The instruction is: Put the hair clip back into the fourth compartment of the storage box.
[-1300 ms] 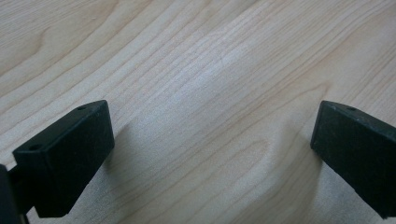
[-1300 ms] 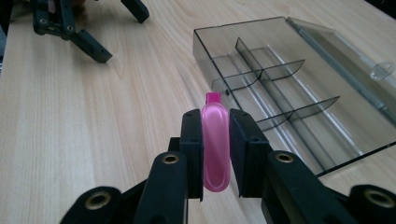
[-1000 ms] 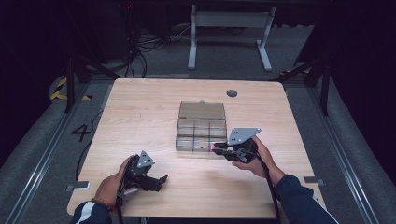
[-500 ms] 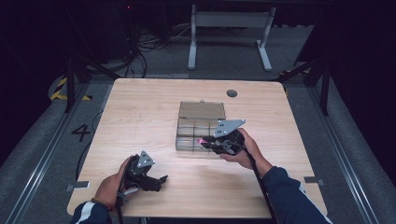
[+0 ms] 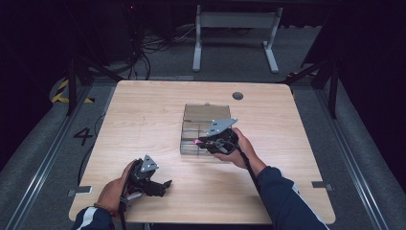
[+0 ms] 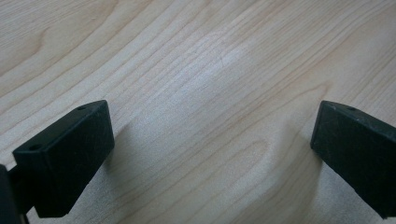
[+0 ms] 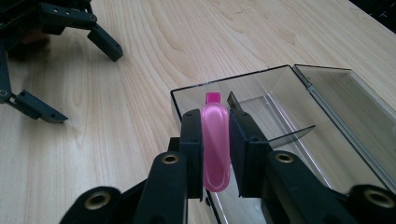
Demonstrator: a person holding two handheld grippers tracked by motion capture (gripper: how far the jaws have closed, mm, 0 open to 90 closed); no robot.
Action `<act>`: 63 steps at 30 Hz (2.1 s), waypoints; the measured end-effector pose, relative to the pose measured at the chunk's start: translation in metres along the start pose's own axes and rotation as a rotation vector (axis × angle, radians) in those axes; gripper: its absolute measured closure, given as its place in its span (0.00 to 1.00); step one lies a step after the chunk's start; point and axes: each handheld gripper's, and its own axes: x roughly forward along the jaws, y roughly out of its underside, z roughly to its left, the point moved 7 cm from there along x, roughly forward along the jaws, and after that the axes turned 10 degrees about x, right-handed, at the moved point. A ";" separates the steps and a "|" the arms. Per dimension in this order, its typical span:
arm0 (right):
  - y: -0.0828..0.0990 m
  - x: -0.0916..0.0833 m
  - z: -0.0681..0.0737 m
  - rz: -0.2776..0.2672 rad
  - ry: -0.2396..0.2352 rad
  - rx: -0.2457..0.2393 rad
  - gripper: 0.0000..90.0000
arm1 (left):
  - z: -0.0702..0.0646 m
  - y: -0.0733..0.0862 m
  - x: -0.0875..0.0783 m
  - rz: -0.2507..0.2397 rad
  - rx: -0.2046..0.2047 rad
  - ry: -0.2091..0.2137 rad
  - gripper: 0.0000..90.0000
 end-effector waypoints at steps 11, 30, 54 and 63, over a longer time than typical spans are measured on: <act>-0.004 0.014 -0.006 0.027 0.006 0.004 0.85 | 0.000 0.000 0.000 0.000 0.002 0.002 0.00; -0.010 0.043 -0.010 0.070 0.003 0.020 0.85 | 0.000 0.000 0.000 -0.001 0.000 0.002 0.00; -0.007 0.061 -0.015 0.139 0.025 0.029 0.85 | 0.000 0.000 0.000 0.000 0.000 0.001 0.00; -0.008 0.059 -0.014 0.132 0.024 0.028 0.83 | 0.000 0.000 0.000 0.000 -0.001 0.001 0.00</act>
